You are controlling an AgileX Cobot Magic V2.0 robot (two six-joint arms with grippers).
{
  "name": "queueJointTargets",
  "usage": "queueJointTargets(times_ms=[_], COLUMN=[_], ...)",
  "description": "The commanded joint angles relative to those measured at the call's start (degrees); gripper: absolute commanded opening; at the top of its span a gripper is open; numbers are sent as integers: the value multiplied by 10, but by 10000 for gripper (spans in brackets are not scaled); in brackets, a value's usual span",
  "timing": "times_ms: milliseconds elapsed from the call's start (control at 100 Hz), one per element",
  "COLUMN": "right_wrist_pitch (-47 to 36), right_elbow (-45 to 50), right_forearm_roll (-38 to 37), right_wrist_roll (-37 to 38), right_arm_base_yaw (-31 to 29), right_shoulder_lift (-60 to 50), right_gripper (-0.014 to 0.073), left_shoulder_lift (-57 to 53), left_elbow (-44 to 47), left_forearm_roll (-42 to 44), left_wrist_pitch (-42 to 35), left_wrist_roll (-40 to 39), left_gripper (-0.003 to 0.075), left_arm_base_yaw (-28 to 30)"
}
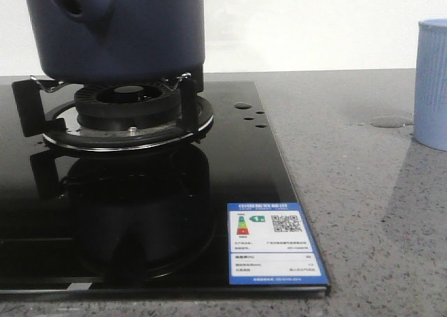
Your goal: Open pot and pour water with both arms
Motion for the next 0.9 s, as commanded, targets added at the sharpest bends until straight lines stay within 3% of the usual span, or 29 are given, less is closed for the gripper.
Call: queueJointTargets(times_ms=[0,480,600,660,790,890], right_wrist_pitch=[-18,-18,-8,-7,-57,-151], right_elbow=[8,8,8,8,8,8], right_forearm_roll=[-4,-4,-96,-106,-157,-135], right_wrist_roll=[-3,-3,-9,-9,-10,-8], right_arm_base_yaw=[-3,-3,-3,-3,-3,-2], right_shoulder_lift=[-7,-7,-7,-7,-7,-7], right_gripper=[-69,-69,-69,-69,-69,-69], left_shoulder_lift=[-15,-15,-15,-15,-15,-15], left_elbow=[19,19,19,19,19,19], left_forearm_roll=[0,0,0,0,0,0], left_wrist_pitch=[-32,-32,-32,-32,-32,-32], left_wrist_roll=[0,0,0,0,0,0], left_gripper=[-20,-20,-20,-20,-20,-20], left_arm_base_yaw=[2,2,2,2,2,2])
